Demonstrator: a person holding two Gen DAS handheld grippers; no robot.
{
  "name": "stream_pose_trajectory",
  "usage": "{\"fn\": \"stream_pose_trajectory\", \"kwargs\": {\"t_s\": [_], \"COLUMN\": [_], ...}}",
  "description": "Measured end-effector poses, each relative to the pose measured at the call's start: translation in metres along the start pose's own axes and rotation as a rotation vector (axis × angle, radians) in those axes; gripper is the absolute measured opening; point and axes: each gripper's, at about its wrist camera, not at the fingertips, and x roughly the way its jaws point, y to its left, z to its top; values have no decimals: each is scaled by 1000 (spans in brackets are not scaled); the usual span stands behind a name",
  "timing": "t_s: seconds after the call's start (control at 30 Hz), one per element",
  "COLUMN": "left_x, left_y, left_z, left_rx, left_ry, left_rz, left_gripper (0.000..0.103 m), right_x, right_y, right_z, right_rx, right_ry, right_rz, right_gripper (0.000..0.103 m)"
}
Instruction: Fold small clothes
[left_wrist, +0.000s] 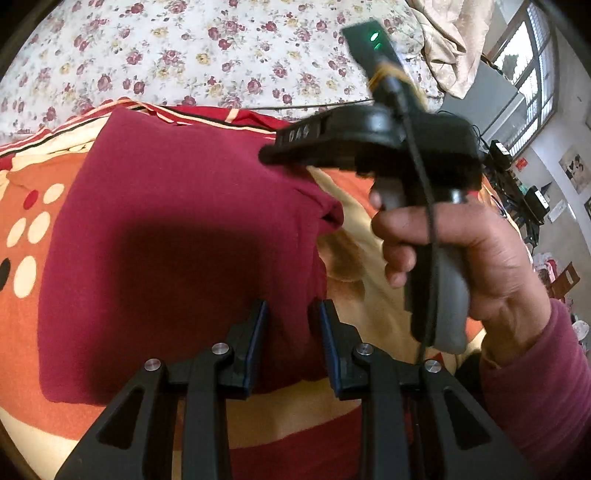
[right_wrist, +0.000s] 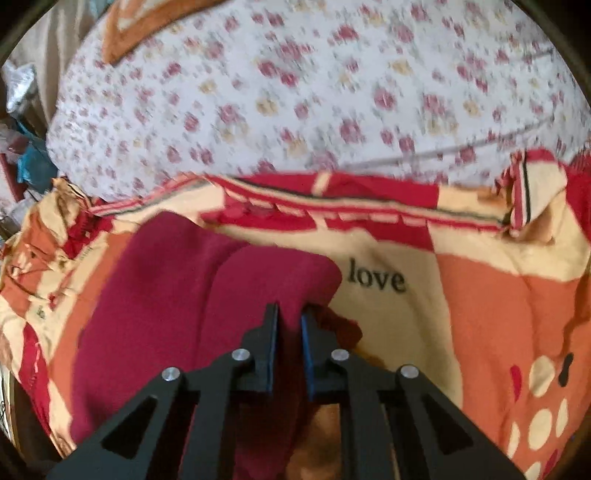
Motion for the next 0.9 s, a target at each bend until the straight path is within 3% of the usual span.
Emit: {"fn": "stream_pose_trajectory", "kwargs": {"t_s": [0.1, 0.23, 0.37, 0.5, 0.6, 0.67, 0.73, 0.9], "left_x": [-1, -2, -6, -8, -14, -25, -39, -65], "left_y": [-1, 0, 0, -1, 0, 5, 16, 57], "left_z": [-1, -5, -8, -10, -10, -10, -6, 10], "left_rx": [11, 8, 2, -5, -15, -25, -43, -143], "left_ry": [-4, -9, -15, -15, -5, -11, -34, -106], "left_rz": [10, 10, 13, 22, 22, -4, -23, -63], "left_gripper": [7, 7, 7, 7, 7, 8, 19, 35], "right_x": [-2, -24, -56, -55, -41, -42, -47, -49], "right_y": [-4, -1, 16, 26, 19, 9, 1, -19], "right_z": [-5, -11, -27, -47, -56, -57, -58, -60], "right_rx": [15, 27, -27, -48, -14, 46, 85, 177], "right_ry": [-8, -33, -66, -23, -7, -15, -17, -13], "right_rz": [6, 8, 39, 41, 9, 28, 87, 193], "right_gripper": [16, 41, 47, 47, 65, 68, 68, 79]}}
